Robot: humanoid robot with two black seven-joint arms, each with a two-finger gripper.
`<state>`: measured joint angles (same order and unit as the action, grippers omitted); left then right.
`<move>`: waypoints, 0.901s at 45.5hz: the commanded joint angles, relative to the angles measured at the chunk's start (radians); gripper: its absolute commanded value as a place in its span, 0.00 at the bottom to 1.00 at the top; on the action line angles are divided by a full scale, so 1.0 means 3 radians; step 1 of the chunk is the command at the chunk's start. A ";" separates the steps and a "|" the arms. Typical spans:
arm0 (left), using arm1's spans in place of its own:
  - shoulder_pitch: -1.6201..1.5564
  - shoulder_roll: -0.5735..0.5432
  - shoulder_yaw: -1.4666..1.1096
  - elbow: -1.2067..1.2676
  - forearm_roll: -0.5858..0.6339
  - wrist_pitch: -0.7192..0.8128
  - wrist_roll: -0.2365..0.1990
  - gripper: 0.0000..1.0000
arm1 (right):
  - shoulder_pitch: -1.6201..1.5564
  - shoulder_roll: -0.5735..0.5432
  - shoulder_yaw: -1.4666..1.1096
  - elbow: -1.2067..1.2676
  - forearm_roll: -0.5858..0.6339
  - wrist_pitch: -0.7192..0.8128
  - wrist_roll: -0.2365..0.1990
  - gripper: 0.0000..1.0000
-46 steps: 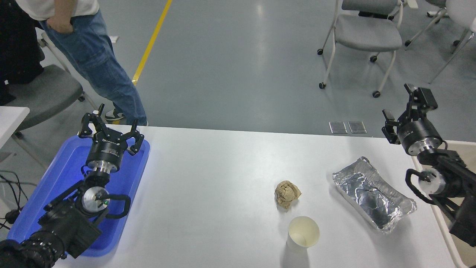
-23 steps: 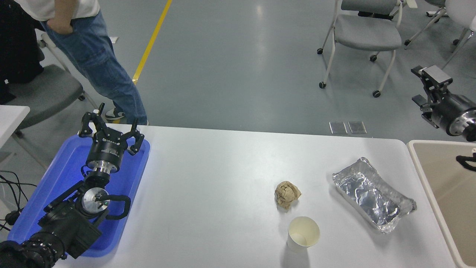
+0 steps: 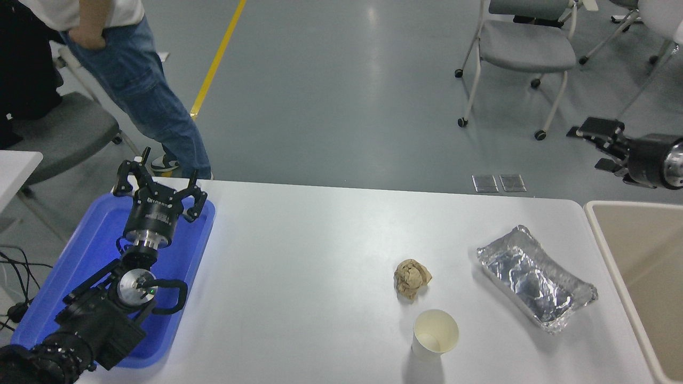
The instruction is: Pick up paper cup place in dustbin
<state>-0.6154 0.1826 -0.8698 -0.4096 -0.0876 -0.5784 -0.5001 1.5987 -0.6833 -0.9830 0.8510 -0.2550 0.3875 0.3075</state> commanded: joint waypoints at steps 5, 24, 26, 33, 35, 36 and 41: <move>0.0001 0.0000 0.0000 0.0000 0.0000 0.0000 0.0000 1.00 | 0.0975 0.0544 -0.0993 0.0635 -0.0040 0.0498 -0.0069 1.00; 0.0001 0.0000 0.0000 0.0000 0.0000 0.0000 0.0000 1.00 | 0.1660 0.1030 -0.1100 0.1723 -0.0203 0.0795 -0.0074 1.00; 0.0001 0.0000 0.0000 0.0000 0.0000 0.0000 0.0000 1.00 | 0.1691 0.1066 -0.1100 0.1821 -0.0208 0.0784 -0.0074 1.00; 0.0001 0.0000 0.0000 0.0000 -0.0005 0.0000 0.0000 1.00 | 0.1768 0.1153 -0.1065 0.2082 -0.0203 0.0764 -0.0074 1.00; 0.0001 0.0000 0.0000 0.0000 -0.0005 0.0000 0.0000 1.00 | 0.1783 0.1183 -0.1060 0.2128 -0.0203 0.0764 -0.0074 1.00; 0.0001 0.0000 0.0000 0.0000 -0.0005 0.0000 0.0000 1.00 | 0.1789 0.1199 -0.1054 0.2138 -0.0203 0.0759 -0.0074 1.00; 0.0001 0.0000 0.0000 0.0000 -0.0005 0.0005 0.0000 1.00 | 0.1773 0.1255 -0.1003 0.2149 -0.0203 0.0749 -0.0074 1.00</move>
<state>-0.6151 0.1825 -0.8698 -0.4096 -0.0883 -0.5783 -0.5001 2.1023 -0.3562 -1.2955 1.4169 -0.3114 0.6135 0.2853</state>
